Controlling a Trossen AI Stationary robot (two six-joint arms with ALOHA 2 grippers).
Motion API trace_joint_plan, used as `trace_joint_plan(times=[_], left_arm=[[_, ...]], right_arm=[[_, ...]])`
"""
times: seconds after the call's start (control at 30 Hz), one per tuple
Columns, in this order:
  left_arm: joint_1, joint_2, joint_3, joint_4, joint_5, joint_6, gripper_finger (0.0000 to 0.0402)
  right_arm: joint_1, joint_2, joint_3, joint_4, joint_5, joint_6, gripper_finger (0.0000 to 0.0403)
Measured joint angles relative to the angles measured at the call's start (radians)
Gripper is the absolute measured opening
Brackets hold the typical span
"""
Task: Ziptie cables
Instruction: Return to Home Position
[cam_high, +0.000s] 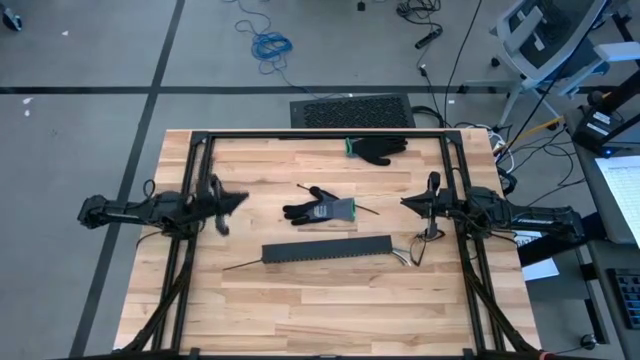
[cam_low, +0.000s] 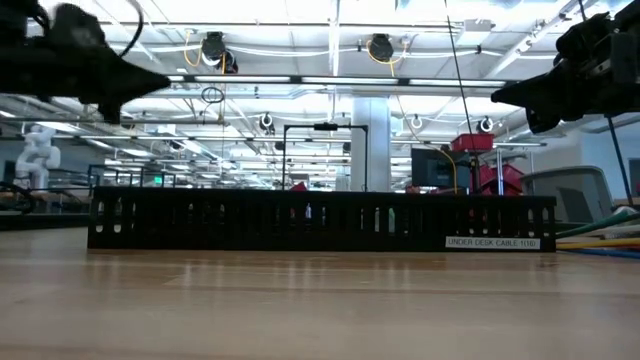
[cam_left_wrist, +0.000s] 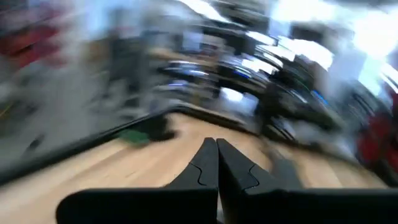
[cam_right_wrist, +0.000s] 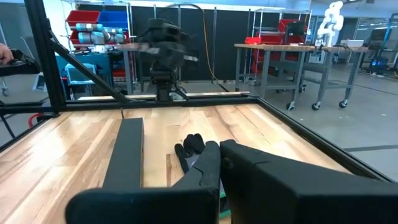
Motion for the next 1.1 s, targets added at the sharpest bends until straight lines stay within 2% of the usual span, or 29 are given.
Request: trace_joint_plan(times=[0.13,0.2,0.33,0.63,1.1], left_arm=[[0.000,0.000,0.000,-0.003,0.364,0.317,0.0000],[0.000,0.000,0.000,-0.068,0.494,0.381,0.0000],[0.012,0.000,0.000,-0.074,0.447,0.405,0.0000],[0.060,0.000,0.000,-0.074,0.446,0.372,0.0000],[0.062,0.000,0.000,-0.073,0.444,0.369,0.0000]], right_arm=[[0.000,0.000,0.000,0.000,0.000,0.000,0.0000],[0.000,0.000,0.000,0.000,0.000,0.000,0.0000],[0.000,0.000,0.000,0.000,0.000,0.000,0.0000],[0.001,0.000,0.000,0.000,0.000,0.000,0.0000],[0.000,0.000,0.000,0.000,0.000,0.000,0.0000]])
